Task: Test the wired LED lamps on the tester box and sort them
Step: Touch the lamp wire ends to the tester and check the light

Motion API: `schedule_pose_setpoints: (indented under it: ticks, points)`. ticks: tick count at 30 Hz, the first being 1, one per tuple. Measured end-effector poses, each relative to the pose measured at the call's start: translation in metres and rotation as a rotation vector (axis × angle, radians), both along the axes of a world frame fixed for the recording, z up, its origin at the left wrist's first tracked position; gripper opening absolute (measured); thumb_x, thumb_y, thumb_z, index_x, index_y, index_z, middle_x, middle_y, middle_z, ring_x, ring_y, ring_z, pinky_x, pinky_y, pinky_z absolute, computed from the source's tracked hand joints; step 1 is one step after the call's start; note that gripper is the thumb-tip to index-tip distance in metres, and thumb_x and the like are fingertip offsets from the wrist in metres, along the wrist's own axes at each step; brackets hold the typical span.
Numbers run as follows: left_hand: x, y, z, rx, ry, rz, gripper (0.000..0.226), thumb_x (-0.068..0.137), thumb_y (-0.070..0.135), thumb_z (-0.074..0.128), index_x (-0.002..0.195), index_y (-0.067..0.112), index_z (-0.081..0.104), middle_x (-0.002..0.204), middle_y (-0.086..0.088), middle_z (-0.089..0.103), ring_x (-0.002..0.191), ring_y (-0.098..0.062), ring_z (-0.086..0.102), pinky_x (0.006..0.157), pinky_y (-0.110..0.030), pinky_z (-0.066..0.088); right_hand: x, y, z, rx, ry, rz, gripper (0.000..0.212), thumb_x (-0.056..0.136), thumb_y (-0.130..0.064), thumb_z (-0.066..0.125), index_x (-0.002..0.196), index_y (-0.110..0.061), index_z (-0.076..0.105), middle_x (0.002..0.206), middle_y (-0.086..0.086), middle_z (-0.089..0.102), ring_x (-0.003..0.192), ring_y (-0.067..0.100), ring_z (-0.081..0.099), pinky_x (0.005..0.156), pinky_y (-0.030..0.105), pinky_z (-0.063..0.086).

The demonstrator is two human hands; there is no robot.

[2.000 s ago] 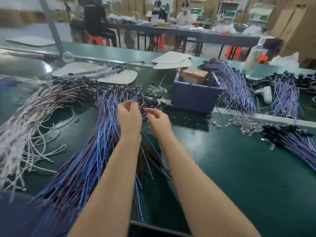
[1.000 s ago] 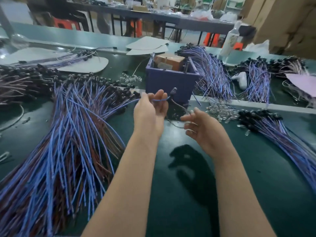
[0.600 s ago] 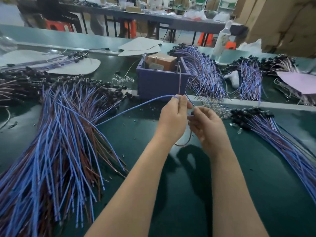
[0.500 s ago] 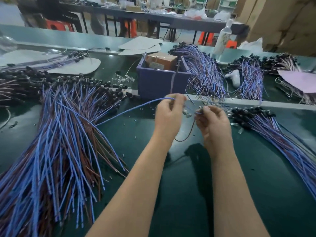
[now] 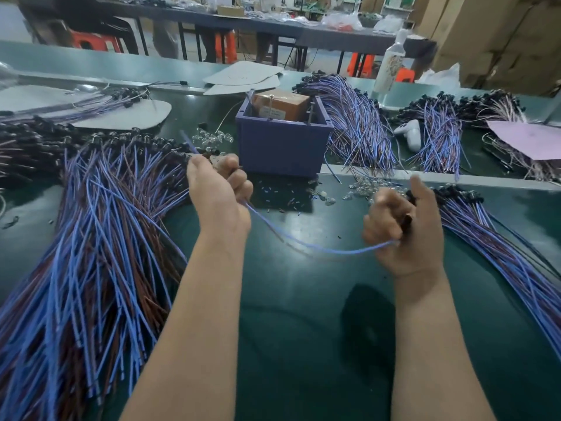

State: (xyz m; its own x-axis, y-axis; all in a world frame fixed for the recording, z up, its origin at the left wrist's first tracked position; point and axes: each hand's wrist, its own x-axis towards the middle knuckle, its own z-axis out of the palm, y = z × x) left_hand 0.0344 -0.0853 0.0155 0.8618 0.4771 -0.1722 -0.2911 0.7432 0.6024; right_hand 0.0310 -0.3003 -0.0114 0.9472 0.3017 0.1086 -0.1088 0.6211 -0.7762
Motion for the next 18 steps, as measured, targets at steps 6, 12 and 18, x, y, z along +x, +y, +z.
schedule_pose_setpoints:
  ticks: [6, 12, 18]
  points:
    - [0.006, -0.009, -0.032, 0.383, 0.112, -0.408, 0.032, 0.105, 0.021, 0.029, 0.084, 0.011, 0.051, 0.045, 0.010, 0.049, 0.030, 0.001, 0.021, 0.030, -0.012, 0.016, -0.006, 0.035, -0.006, -0.532, -0.012, 0.395, 0.044, 0.081, -0.054, 0.050, 0.086, -0.014, 0.067, 0.057, 0.006, 0.066, 0.040, 0.010, 0.056, 0.038, 0.014, 0.040]
    - [0.006, -0.028, -0.058, 0.731, 0.132, -0.490, 0.030, 0.102, 0.014, 0.040, 0.078, 0.011, 0.058, 0.059, 0.004, 0.049, 0.034, 0.001, 0.029, 0.035, -0.013, 0.024, 0.024, 0.071, -0.029, -0.542, 0.114, -0.324, 0.021, 0.097, -0.022, 0.050, 0.090, -0.010, 0.065, 0.075, 0.002, 0.063, 0.057, 0.009, 0.053, 0.055, 0.017, 0.047]
    - [0.005, -0.035, -0.064, 1.139, 0.066, -0.569, 0.023, 0.099, 0.009, 0.041, 0.085, 0.010, 0.059, 0.062, 0.002, 0.057, 0.042, 0.001, 0.042, 0.045, -0.014, 0.037, 0.037, 0.075, -0.036, -0.299, 0.134, -0.349, 0.024, 0.099, -0.017, 0.046, 0.087, -0.010, 0.065, 0.071, 0.000, 0.066, 0.052, 0.007, 0.056, 0.050, 0.020, 0.049]
